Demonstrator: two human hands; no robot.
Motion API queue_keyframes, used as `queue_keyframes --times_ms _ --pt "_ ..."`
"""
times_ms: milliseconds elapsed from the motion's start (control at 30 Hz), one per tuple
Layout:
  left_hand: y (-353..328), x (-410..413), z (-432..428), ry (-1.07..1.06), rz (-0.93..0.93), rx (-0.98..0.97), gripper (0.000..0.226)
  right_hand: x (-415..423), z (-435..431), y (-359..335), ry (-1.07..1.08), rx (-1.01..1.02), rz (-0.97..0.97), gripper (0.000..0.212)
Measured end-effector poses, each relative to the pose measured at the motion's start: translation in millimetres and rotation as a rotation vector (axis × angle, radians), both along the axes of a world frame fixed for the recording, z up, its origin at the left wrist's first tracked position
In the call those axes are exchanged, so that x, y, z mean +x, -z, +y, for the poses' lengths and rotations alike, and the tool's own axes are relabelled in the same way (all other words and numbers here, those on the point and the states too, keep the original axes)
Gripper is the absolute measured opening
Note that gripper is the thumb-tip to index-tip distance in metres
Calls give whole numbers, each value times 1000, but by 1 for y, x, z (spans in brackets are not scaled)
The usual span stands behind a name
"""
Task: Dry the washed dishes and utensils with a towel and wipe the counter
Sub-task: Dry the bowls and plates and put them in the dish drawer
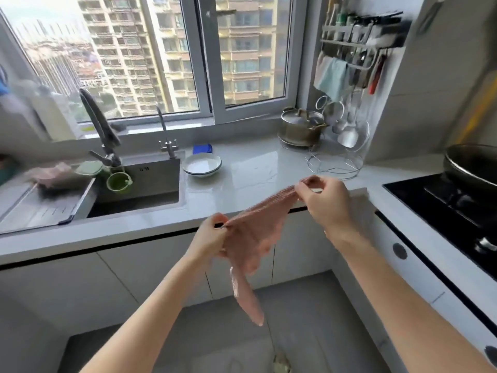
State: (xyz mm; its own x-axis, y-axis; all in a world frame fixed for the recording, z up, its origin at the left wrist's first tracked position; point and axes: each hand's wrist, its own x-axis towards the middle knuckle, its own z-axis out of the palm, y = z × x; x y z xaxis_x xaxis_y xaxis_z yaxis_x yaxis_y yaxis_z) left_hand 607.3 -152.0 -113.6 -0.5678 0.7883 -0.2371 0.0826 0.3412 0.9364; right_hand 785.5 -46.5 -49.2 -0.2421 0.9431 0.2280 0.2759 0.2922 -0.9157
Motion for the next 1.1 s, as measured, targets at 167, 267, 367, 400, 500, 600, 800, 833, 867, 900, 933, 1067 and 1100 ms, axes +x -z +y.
queue_keyframes --times_ms 167,267,367,400,500,600,800,833,867,900,933,1067,1100 --pt "-22 -59 54 -99 -243 155 25 -67 73 50 -317 -328 -78 41" --pt "-28 -83 93 -51 -354 252 33 -116 118 70 -578 -614 -15 92" --pt "-33 -108 134 -16 -418 261 40 -168 162 95 -780 -763 28 92" --pt "-34 -119 146 -24 -425 263 40 -185 175 106 -889 -830 123 85" --pt "-31 -154 175 -124 -423 250 42 -223 202 115 -993 -1018 407 79" --pt "-19 -190 192 -204 -431 207 44 -253 225 115 -994 -928 385 67" --pt "16 -273 220 -240 -422 28 42 -309 265 120 -673 -368 -55 19" --pt "26 -290 226 -269 -400 -22 37 -318 272 119 -635 -220 -158 16" --pt "38 -309 233 -297 -361 -80 29 -327 280 119 -600 -82 -253 15" --pt "51 -327 242 -323 -308 -143 22 -334 287 118 -565 38 -325 15" --pt "65 -345 251 -339 -255 -201 19 -341 294 116 -537 123 -370 17" --pt "110 -405 294 -325 -45 -375 17 -366 310 110 -417 252 -435 16" --pt "117 -415 303 -302 18 -425 21 -371 314 109 -372 238 -459 16"
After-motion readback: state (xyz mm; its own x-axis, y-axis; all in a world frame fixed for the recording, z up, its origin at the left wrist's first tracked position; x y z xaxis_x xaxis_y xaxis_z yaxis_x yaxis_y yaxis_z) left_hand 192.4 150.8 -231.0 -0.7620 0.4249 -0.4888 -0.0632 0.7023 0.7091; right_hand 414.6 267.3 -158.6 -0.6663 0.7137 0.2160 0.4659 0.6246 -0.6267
